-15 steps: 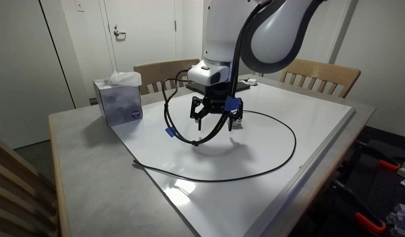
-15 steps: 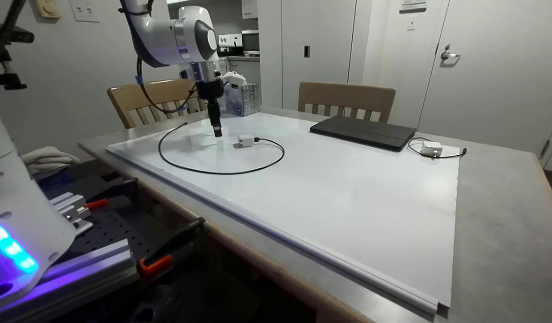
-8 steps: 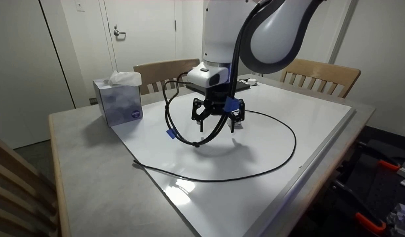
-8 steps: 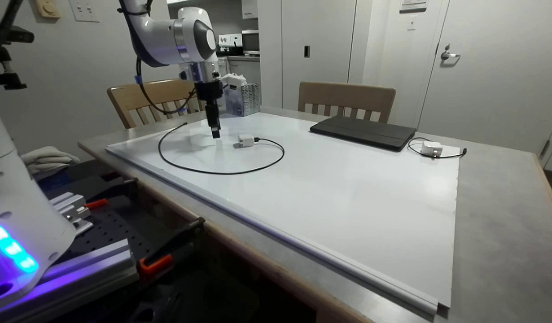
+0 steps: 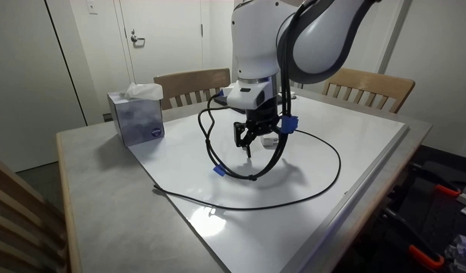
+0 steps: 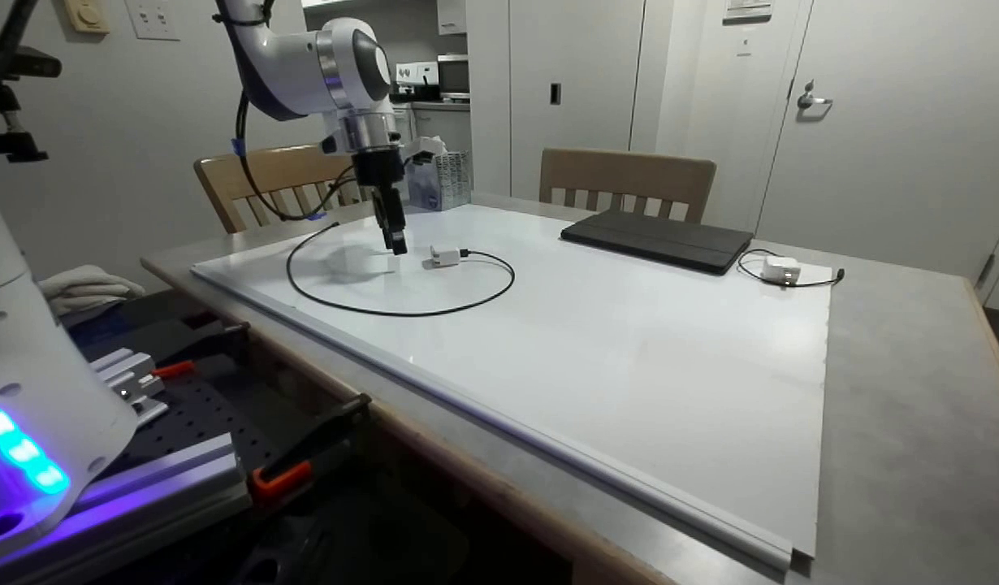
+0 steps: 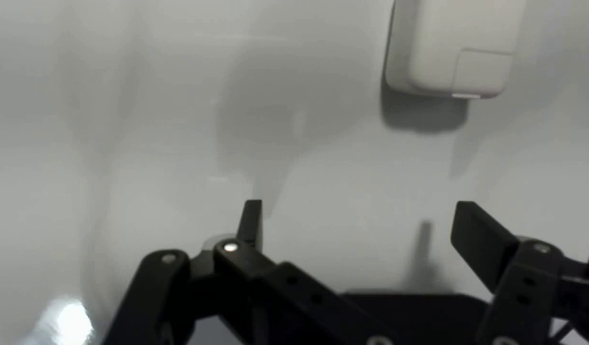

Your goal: Unwind the black charging cable

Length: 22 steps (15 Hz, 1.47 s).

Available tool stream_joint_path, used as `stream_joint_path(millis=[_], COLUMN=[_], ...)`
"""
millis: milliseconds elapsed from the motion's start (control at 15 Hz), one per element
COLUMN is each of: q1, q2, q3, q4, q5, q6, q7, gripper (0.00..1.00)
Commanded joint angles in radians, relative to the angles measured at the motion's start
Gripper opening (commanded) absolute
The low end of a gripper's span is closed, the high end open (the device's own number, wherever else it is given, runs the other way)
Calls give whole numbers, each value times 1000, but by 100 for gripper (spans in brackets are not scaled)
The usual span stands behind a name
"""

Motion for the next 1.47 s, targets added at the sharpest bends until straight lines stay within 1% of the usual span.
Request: stream_joint_path(millis=[0, 267, 800, 1067, 1400], q1=[12, 34, -12, -83, -196], q2=[-9, -20, -47, -27, -17], q3=[-10, -13, -43, -26, 4], q4=[6, 27, 3, 13, -10], q5=[-20, -47, 29, 120, 233], q6=[-10, -37, -41, -5, 121], q7=[-18, -27, 14, -73, -318], gripper=[100, 100, 100, 100, 100])
